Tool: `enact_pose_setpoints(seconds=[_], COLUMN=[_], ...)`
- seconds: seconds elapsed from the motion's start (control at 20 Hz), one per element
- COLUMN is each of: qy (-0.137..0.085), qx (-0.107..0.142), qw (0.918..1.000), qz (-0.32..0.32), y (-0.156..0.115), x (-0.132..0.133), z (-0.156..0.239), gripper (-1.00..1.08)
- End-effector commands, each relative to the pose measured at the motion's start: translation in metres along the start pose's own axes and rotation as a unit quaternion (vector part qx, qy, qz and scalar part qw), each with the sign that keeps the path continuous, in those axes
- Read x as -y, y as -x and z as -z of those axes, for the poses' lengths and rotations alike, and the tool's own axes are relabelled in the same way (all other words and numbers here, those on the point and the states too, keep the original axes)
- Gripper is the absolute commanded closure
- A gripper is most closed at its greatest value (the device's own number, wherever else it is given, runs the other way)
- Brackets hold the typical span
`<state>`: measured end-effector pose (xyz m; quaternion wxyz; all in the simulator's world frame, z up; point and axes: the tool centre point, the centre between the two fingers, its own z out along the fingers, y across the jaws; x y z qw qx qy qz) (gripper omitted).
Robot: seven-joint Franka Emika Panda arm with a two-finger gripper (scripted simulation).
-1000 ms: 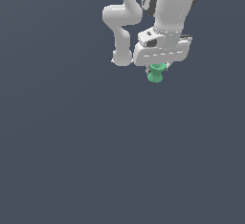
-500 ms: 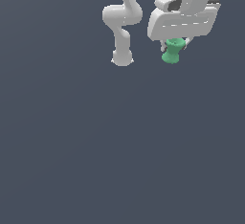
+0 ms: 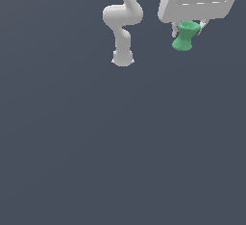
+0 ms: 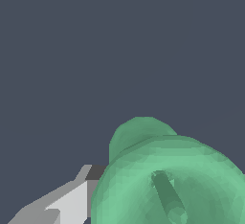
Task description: Pick up the object and move it to a goal position.
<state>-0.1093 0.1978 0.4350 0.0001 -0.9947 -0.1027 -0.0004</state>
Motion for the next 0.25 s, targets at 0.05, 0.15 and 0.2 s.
enact_pose_setpoints(seconds=[0.05, 0.15, 0.2], qy=[0.0, 0.0, 0.0], qx=[0.0, 0.0, 0.0], qw=[1.0, 1.0, 1.0], qz=[0.0, 0.0, 0.0], y=[-0.0013, -0.0017, -0.0017], x=[0.0027, 0.0033, 0.0034], z=[0.0071, 0.0086, 0.0088], gripper=[1.08, 1.08, 1.08])
